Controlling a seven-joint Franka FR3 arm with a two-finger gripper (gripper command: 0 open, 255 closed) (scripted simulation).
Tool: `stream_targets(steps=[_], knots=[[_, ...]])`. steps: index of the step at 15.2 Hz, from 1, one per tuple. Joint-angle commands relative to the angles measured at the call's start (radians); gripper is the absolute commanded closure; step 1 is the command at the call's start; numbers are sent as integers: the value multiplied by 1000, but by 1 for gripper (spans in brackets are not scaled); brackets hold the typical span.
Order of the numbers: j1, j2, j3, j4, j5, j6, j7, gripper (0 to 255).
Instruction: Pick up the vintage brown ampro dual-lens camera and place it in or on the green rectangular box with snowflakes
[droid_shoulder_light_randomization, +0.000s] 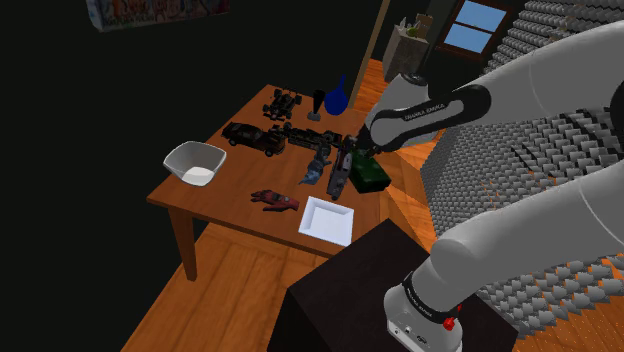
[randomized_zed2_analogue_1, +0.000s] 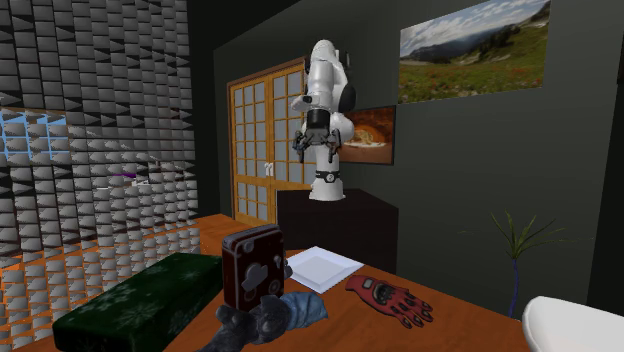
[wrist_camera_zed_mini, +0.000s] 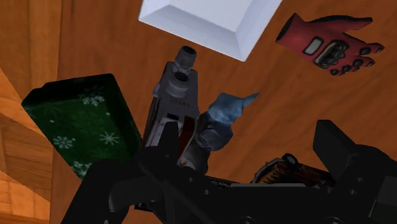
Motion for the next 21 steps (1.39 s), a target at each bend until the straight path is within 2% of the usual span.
stream_targets(steps=[1,5,8,10,12,14,17,21], knots=[[-13,88,-15,1,-3,98,6,0],[-23,273,-41,32,22,266,9,0],[-25,416,-47,71,114,379,-44,0],[-75,510,5,105,211,445,-109,0],[-146,603,70,146,261,503,-140,0],[-201,693,112,192,270,555,-140,0],[-256,825,143,269,269,621,-130,0],[-270,909,150,324,267,652,-127,0]])
